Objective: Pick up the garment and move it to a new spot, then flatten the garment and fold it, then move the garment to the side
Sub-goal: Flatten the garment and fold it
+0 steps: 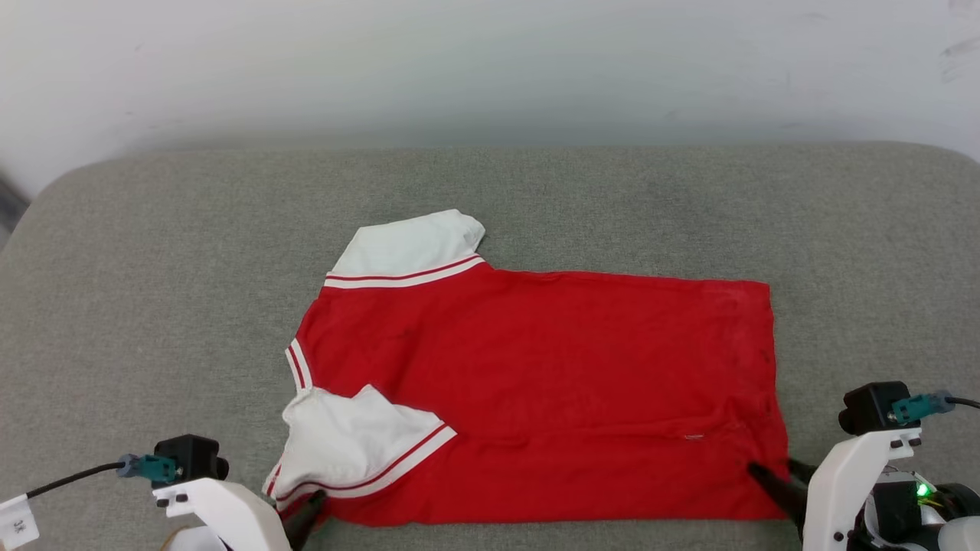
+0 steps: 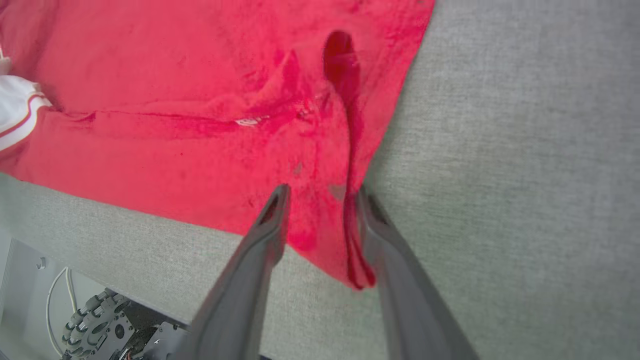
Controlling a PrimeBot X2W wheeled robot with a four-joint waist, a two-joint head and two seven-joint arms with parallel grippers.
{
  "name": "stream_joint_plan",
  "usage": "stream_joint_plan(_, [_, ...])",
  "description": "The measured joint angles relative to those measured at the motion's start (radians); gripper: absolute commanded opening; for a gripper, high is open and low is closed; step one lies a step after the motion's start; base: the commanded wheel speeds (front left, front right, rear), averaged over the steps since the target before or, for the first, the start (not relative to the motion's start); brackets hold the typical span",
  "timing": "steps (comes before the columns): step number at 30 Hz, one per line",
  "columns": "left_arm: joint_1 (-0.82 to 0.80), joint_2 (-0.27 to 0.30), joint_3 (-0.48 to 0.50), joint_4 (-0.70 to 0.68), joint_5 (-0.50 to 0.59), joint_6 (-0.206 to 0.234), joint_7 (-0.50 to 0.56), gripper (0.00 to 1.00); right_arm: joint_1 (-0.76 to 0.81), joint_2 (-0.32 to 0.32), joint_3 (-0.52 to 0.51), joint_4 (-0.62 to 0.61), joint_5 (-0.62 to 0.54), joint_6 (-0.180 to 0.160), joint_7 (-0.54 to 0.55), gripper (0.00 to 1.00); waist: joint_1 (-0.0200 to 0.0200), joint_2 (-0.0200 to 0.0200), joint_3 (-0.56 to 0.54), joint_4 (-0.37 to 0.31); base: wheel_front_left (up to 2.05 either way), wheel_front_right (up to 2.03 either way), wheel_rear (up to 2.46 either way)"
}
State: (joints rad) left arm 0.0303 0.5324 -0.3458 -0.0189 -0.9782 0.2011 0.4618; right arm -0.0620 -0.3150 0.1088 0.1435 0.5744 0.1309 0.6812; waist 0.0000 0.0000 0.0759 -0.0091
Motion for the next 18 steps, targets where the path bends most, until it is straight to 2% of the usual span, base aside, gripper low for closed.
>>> stream_joint_plan(5, [-0.056,-0.022,0.017,0.049,0.03,-0.016,-0.085,1.0,0.001,0.02,-0.007,-0.024,-0.031,0.0,-0.167,1.0,0.0,0.0,0.011,-0.01,0.0,0.0,0.0])
stream_joint_plan(9, [-0.085,-0.015,0.029,0.047,0.08,-0.021,-0.152,1.0,-0.006,0.046,-0.008,-0.059,-0.065,0.0,-0.32,1.0,0.0,0.0,0.012,-0.032,0.0,0.0,0.0])
stream_joint_plan(14, [-0.145,-0.015,0.056,0.017,0.142,-0.006,-0.249,1.0,-0.036,0.089,-0.027,-0.111,-0.146,0.0,-0.502,1.0,0.0,0.0,0.017,-0.064,0.0,0.0,0.0])
stream_joint_plan(18, [-0.201,-0.025,0.074,0.002,0.183,0.01,-0.318,1.0,-0.058,0.122,-0.039,-0.156,-0.2,0.0,-0.598,1.0,0.0,0.0,0.031,-0.089,0.0,0.0,0.0])
